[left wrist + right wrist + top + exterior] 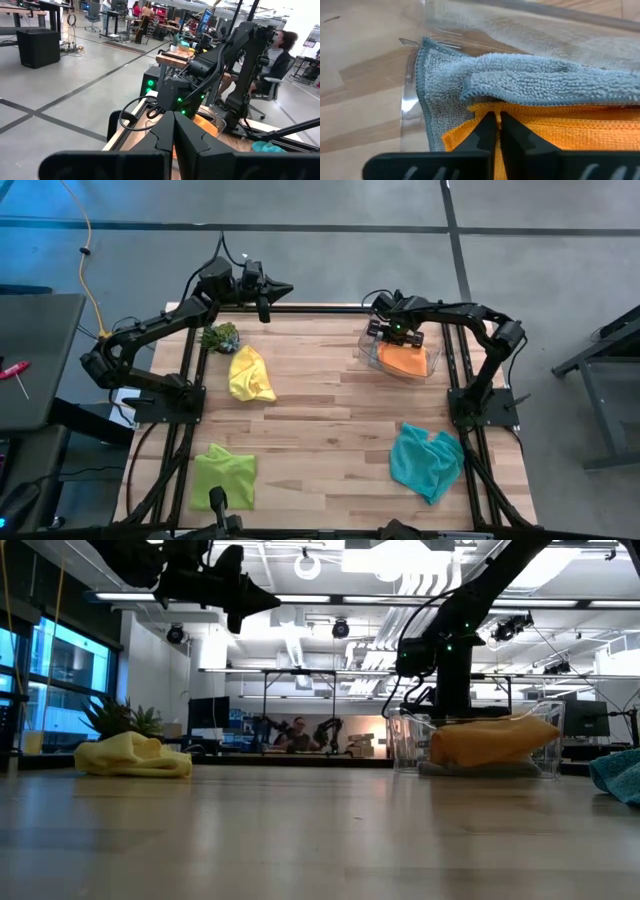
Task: Fold microfiber towels
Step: Put the orange microfiber towel into the transparent bin
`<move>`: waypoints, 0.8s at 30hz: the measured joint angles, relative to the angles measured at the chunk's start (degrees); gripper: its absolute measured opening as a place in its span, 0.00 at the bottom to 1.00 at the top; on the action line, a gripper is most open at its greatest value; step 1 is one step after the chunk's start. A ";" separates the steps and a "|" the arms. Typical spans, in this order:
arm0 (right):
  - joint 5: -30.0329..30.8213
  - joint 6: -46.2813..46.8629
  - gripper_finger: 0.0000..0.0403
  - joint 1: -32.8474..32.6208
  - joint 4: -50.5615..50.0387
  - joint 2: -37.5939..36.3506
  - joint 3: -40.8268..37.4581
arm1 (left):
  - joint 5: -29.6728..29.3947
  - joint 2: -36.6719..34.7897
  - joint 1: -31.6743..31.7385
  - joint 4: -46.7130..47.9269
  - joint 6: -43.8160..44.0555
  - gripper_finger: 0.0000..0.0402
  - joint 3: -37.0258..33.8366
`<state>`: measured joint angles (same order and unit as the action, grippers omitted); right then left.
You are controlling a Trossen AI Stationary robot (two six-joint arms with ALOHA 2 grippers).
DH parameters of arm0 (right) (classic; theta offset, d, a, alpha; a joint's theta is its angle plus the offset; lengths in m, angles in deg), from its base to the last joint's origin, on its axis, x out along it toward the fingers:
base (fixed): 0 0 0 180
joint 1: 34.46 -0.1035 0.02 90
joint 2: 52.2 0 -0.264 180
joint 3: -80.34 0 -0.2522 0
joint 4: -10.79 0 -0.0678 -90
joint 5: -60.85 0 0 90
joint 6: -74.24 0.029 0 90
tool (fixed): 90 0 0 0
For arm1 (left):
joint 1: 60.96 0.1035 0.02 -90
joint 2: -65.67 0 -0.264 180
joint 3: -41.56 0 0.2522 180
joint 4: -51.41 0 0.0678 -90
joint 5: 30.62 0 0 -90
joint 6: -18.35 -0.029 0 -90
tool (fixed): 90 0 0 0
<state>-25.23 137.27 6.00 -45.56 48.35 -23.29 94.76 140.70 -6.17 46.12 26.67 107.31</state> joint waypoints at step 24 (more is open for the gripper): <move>1.33 -0.02 0.00 0.13 -2.11 -4.72 0.00 | 0.00 0.02 0.00 0.03 -1.05 0.00 0.00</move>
<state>-23.89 137.25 6.13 -47.67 43.63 -23.29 94.76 140.72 -6.17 46.15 25.62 107.31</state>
